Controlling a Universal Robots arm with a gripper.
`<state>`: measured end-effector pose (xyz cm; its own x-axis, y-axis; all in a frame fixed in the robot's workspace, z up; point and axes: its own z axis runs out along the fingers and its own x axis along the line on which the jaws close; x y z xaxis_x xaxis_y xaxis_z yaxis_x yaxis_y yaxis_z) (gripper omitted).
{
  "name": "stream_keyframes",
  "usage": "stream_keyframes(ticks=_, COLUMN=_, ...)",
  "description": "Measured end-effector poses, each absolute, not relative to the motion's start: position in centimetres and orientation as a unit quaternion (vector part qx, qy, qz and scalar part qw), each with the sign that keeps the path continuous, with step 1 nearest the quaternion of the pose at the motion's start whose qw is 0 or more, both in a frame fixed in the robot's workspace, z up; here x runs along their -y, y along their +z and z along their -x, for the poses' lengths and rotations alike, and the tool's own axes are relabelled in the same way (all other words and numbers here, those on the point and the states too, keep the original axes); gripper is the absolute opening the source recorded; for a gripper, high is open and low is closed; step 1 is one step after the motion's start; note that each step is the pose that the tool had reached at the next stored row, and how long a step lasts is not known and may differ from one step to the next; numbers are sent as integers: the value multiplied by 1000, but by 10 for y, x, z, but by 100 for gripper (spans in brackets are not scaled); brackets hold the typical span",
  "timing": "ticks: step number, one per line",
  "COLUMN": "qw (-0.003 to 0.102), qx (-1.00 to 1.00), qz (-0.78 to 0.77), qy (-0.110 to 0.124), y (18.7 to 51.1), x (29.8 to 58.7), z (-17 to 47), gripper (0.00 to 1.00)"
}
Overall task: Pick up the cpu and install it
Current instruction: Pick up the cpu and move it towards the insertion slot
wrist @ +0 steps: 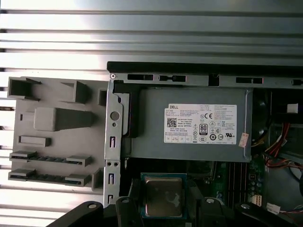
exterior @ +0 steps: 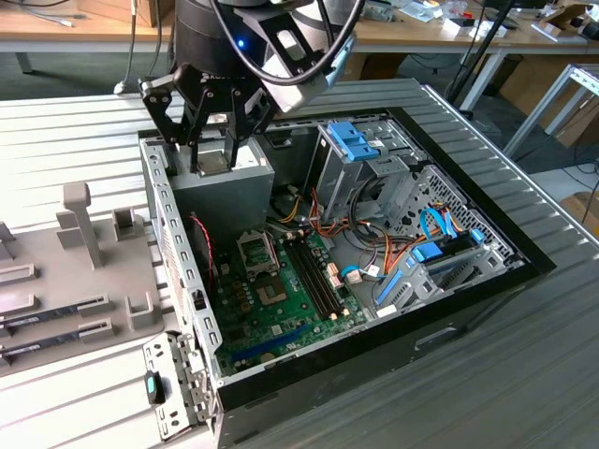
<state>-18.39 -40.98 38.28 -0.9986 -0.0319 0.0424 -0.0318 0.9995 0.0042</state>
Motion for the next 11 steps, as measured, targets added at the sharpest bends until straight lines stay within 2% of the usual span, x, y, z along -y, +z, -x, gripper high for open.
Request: stream_keyframes(ticks=11, qw=21, qx=1000, qz=-16, qy=-2, y=380, x=413, z=177, gripper=47)
